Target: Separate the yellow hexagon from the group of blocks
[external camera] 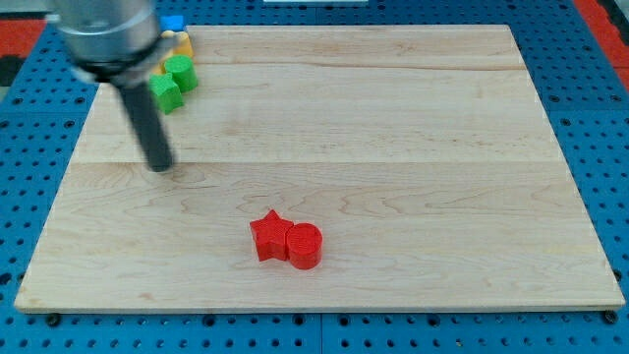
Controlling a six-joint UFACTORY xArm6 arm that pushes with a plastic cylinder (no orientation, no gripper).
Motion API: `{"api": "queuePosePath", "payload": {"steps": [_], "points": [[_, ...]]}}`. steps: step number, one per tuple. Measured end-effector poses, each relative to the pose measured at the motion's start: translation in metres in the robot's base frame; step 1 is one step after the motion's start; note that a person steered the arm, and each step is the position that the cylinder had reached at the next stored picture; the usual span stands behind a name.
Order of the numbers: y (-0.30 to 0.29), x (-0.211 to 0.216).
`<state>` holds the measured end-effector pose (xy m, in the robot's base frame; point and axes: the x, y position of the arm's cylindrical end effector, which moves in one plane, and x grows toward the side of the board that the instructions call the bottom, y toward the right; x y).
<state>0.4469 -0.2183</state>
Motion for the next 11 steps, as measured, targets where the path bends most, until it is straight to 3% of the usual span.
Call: {"api": "queuePosePath", "payload": {"steps": [2, 5, 11], "points": [[-0.049, -0.080], [-0.039, -0.140], [0.038, -0.198]]}}
